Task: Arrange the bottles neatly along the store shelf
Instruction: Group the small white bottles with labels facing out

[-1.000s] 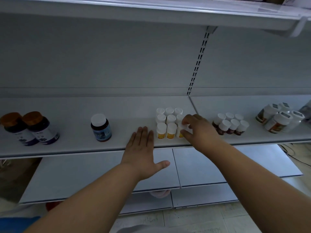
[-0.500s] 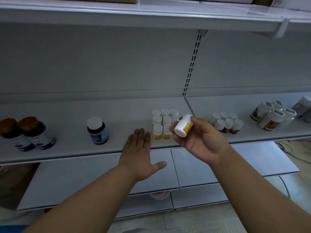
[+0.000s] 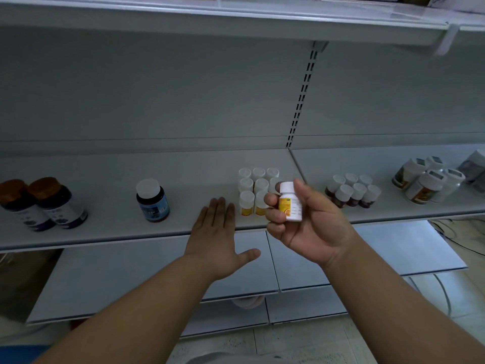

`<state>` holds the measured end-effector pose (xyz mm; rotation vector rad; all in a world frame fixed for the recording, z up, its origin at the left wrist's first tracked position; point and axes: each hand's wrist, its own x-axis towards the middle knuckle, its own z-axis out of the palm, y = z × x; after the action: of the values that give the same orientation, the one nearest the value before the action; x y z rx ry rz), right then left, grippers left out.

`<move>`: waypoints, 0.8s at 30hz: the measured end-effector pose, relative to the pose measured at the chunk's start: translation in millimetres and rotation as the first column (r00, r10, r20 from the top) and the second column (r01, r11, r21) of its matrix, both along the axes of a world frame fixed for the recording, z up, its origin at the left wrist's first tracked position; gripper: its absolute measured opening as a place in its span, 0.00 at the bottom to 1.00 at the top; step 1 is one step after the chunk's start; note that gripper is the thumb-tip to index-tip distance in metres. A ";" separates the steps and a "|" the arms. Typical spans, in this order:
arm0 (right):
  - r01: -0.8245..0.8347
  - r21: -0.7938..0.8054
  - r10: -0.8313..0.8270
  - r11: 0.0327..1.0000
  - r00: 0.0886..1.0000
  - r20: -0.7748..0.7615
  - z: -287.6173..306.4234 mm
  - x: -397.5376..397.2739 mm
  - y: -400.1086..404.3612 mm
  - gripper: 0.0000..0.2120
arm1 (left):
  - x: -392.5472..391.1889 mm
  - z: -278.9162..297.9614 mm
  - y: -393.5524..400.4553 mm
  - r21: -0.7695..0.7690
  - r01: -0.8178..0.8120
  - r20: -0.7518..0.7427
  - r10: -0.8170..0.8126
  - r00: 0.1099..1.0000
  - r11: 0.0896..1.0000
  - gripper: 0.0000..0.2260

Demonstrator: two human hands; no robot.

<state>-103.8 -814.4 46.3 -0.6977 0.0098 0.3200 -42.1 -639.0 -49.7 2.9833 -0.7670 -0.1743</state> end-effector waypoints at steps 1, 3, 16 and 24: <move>-0.006 0.016 0.006 1.000 1.000 -0.010 0.9 0.3 -0.2 0.18 | 0.2 0.0 0.0 -0.001 0.000 0.000 0.000 1.000 1.000 0.51; -0.032 0.033 0.033 0.999 0.999 -0.038 3.4 0.0 -0.7 0.20 | 0.2 -0.1 0.0 -0.005 -0.003 0.000 0.003 1.000 1.000 0.51; 0.043 -0.212 -0.065 0.976 0.993 -0.100 7.1 -5.6 5.5 0.20 | 1.2 -0.5 0.4 0.000 0.004 -0.001 -0.004 1.000 1.000 0.51; 0.021 -0.147 -0.037 0.989 0.994 -0.103 7.5 -5.6 5.3 0.18 | 1.8 -2.1 0.9 0.005 0.006 0.004 -0.006 1.000 1.000 0.50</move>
<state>-109.5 -809.0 53.7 -0.8239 0.1451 0.3303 -40.3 -638.1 -51.7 2.9868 -0.7770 -0.1711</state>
